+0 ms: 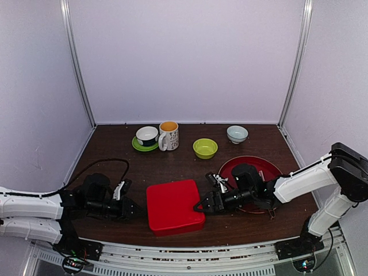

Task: Pack the chocolate
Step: Press the box lid onto the packing box.

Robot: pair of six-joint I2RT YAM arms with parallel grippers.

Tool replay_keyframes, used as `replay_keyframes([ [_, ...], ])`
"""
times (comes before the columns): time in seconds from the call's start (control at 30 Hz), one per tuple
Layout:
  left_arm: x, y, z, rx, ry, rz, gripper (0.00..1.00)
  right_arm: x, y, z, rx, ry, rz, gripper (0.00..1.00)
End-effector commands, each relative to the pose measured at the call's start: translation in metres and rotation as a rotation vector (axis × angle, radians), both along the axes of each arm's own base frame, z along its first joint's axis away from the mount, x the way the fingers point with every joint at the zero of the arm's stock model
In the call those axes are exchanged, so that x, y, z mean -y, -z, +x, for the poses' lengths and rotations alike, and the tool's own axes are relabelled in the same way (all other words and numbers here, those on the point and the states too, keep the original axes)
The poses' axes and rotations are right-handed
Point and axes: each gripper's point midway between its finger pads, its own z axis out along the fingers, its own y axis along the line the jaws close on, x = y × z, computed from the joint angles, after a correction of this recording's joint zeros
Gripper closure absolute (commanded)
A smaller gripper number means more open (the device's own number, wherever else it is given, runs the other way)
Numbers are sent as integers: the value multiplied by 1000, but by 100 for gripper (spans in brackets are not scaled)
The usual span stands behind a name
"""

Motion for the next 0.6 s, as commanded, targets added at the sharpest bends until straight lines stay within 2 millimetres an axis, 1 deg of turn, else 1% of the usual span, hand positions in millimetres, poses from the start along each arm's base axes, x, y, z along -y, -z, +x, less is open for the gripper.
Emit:
replay_keyframes([
  [0.0,14,-22,4,32,35,-83,80,1,-4,-3,2,-16,14,18],
  [0.13,14,-21,4,35,37,-77,81,0,-5,-3,8,-18,15,18],
  [0.17,17,-28,7,48,40,-84,81,1,-3,-3,7,-18,12,17],
  [0.2,19,-31,9,54,39,-86,81,1,-3,-3,5,-18,10,18],
  [0.57,28,-30,9,31,59,-110,78,-1,1,-5,-9,-32,7,19],
])
